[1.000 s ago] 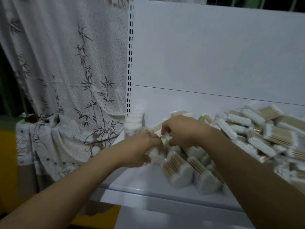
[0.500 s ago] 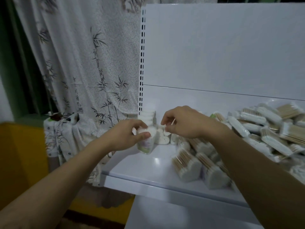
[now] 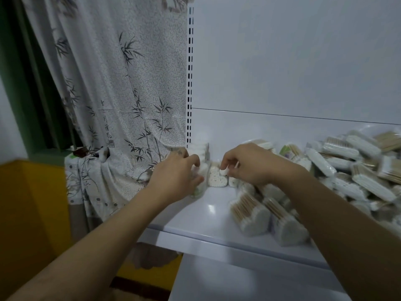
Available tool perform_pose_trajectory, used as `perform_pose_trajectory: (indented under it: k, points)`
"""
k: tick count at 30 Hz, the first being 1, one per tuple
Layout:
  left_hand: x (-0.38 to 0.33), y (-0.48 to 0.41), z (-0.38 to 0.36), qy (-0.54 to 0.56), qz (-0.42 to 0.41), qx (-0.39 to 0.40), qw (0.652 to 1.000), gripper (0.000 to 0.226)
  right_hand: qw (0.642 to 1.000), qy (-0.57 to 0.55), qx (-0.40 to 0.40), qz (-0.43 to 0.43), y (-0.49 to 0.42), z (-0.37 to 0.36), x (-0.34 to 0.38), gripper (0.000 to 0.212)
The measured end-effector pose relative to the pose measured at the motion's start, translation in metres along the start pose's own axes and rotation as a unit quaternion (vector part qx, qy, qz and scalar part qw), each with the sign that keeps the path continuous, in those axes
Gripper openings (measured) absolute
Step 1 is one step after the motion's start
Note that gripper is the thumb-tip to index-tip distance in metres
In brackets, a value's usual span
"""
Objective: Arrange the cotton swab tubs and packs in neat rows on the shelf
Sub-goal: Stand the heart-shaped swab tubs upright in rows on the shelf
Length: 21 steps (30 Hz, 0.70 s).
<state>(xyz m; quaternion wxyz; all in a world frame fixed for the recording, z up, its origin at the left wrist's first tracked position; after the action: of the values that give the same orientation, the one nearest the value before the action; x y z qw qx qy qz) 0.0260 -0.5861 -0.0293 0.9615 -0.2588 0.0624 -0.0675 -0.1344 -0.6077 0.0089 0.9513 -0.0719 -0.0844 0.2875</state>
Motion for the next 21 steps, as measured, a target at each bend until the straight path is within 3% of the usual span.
perform_pose_trajectory:
  k: [6, 13, 17, 21]
  points:
    - [0.005, -0.008, 0.003, -0.013, -0.004, 0.028, 1.0, 0.038, 0.998, 0.053, 0.014, -0.007, -0.01, -0.01, -0.002, 0.023]
    - [0.0, -0.01, 0.002, -0.041, -0.016, 0.04, 0.998, 0.039, 0.973, 0.228, 0.025, 0.011, -0.041, -0.023, 0.018, 0.029]
    - [0.001, -0.009, 0.002, -0.053, -0.02, 0.036, 0.998, 0.039, 0.968, 0.249, 0.042, 0.002, -0.055, -0.025, 0.02, 0.017]
    - [0.003, -0.011, 0.003, -0.061, -0.022, 0.03, 0.997, 0.047, 0.966, 0.248, 0.067, -0.028, -0.066, -0.037, 0.015, 0.035]
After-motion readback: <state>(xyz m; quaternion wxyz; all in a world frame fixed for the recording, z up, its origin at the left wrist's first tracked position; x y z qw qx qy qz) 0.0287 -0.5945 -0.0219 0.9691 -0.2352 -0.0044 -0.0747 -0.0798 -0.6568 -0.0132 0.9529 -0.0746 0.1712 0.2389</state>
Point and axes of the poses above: each hand's wrist, its own y-axis away from the middle knuckle, its own z-axis out of the back of the hand, x = y × z, the point moved 6 cm from there along -y, towards the middle knuckle
